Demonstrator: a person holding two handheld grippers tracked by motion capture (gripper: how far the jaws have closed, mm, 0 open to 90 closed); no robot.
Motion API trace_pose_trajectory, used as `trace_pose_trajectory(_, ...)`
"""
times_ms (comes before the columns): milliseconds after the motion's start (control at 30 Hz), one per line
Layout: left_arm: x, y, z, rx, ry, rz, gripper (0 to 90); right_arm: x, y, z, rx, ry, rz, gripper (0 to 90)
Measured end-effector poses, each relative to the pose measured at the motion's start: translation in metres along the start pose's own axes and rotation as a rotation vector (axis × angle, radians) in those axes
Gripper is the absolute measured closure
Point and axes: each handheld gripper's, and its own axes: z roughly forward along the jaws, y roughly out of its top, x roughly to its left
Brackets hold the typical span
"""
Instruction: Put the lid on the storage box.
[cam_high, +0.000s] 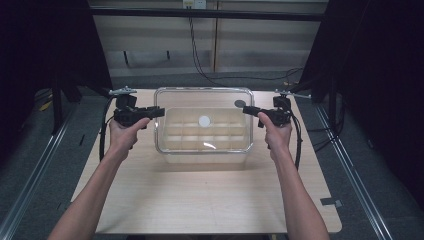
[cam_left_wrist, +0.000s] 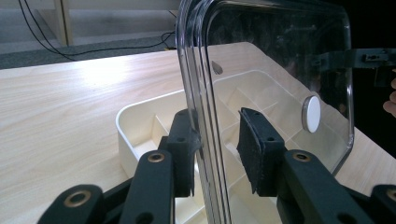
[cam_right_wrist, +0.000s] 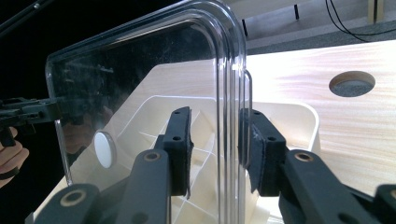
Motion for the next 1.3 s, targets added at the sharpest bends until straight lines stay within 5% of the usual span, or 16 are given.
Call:
trace_pose_trajectory(600, 0.009, -0.001, 0.017, 0.022, 0.009, -0.028, 64.8, -0.015, -0.001, 0.011, 0.018, -0.005, 0.025, 63.6)
trace_pose_trajectory(767, 0.007, 0.001, 0.019, 0.045, 0.027, -0.009, 63.0, -0.017, 0.001, 0.021, 0.055, -0.045, 0.025, 59.1)
trace_pose_trajectory(1300, 0.023, -0.007, 0.036, 0.071, 0.032, -0.057, 60.4, -0.023, -0.005, 0.038, 0.072, -0.124, 0.040, 54.6)
